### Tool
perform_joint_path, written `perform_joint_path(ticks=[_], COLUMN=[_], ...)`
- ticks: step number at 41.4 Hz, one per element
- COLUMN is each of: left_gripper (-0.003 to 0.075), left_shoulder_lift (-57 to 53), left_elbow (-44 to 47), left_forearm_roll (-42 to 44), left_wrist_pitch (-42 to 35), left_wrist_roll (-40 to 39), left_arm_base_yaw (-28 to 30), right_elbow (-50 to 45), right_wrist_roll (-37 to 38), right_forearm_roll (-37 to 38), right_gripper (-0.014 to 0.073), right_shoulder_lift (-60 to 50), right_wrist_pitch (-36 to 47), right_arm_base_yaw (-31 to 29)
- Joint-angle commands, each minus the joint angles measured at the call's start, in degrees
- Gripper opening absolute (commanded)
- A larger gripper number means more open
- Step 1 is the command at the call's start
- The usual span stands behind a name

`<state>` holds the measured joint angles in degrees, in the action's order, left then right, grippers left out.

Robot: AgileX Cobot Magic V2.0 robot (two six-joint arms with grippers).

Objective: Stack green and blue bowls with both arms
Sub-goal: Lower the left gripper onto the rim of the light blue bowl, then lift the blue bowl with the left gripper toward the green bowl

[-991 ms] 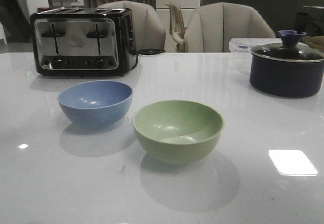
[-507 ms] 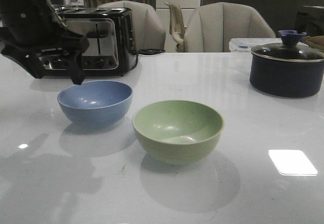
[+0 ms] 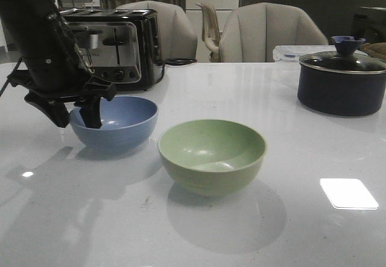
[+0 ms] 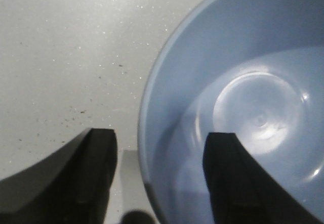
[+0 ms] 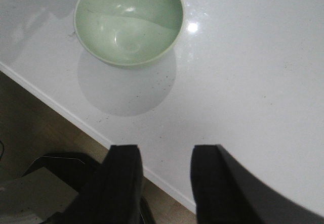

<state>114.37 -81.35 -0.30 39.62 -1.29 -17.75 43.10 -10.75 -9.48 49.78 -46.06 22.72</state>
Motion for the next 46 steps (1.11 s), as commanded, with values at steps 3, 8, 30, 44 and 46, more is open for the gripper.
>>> perform_joint_path(ticks=[3, 8, 30, 44, 46], left_gripper=[0.0260, 0.0190, 0.0100, 0.0100, 0.0100], left_shoulder_lift=[-3.1, -3.1, -4.1, -11.1, -12.2], left_elbow=[-1.8, -1.8, -4.3, -12.4, -12.6], left_forearm_roll=[-0.5, -0.7, -1.7, -6.8, -10.7], left_wrist_pitch=[-2.1, -2.1, 2.6, 9.9, 10.5], left_wrist_roll=[0.1, 0.1, 0.1, 3.3, 6.1], left_arm_base_yaw=[-0.3, -0.3, -0.3, -0.3, -0.3], right_elbow=[1.4, 1.4, 1.4, 1.4, 1.4], right_wrist_roll=[-0.5, -0.5, -0.5, -0.5, -0.5], right_forearm_roll=[-0.3, -0.3, -0.3, -0.3, -0.3], right_gripper=[0.0367, 0.0367, 0.0367, 0.0367, 0.0367], right_shoulder_lift=[-0.4, -0.4, -0.4, -0.4, -0.4], right_wrist_pitch=[2.6, 2.6, 2.6, 2.6, 2.6], right_arm_base_yaw=[0.0, 0.0, 0.0, 0.0, 0.0])
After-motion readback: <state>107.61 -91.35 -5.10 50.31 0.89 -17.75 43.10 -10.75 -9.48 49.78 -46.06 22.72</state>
